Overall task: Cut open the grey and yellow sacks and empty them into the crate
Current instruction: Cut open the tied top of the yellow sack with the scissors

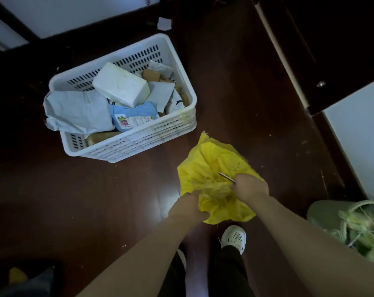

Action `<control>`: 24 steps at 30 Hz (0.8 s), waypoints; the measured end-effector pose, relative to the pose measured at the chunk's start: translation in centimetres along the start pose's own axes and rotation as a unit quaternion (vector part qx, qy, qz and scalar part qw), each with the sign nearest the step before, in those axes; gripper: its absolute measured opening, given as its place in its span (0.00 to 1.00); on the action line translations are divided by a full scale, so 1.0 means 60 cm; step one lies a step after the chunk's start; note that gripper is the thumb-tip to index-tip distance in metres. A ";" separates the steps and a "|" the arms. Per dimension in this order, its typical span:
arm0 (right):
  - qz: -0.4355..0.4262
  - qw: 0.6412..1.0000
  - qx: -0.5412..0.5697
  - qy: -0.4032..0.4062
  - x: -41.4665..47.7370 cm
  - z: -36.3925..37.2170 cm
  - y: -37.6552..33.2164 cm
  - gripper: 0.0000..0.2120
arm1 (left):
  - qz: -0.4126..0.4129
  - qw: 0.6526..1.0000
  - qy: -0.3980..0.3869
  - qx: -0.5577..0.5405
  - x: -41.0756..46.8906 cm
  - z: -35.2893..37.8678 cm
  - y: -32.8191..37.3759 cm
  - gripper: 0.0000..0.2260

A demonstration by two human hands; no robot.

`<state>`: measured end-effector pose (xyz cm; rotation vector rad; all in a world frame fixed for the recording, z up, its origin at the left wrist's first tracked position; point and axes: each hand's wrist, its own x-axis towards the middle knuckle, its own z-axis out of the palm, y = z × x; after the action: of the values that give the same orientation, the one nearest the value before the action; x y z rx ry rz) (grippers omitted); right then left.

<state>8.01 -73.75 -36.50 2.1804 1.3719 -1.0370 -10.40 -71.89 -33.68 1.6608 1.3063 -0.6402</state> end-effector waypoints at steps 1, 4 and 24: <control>-0.011 0.999 0.031 -0.004 -0.007 -0.007 -0.019 0.10 | 0.004 1.000 -0.001 -0.027 -0.008 -0.005 -0.007 0.36; -0.032 0.993 0.111 -0.015 -0.030 -0.030 -0.072 0.10 | 0.033 0.989 -0.001 -0.141 -0.043 -0.024 -0.021 0.44; 0.058 0.819 0.567 0.061 -0.137 -0.101 -0.392 0.11 | -0.015 0.971 0.179 -0.160 -0.140 -0.149 -0.172 0.41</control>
<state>-12.51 -64.11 -24.54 3.0834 0.6142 -2.0366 -23.87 -67.69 -26.07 1.5325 1.5982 -0.1316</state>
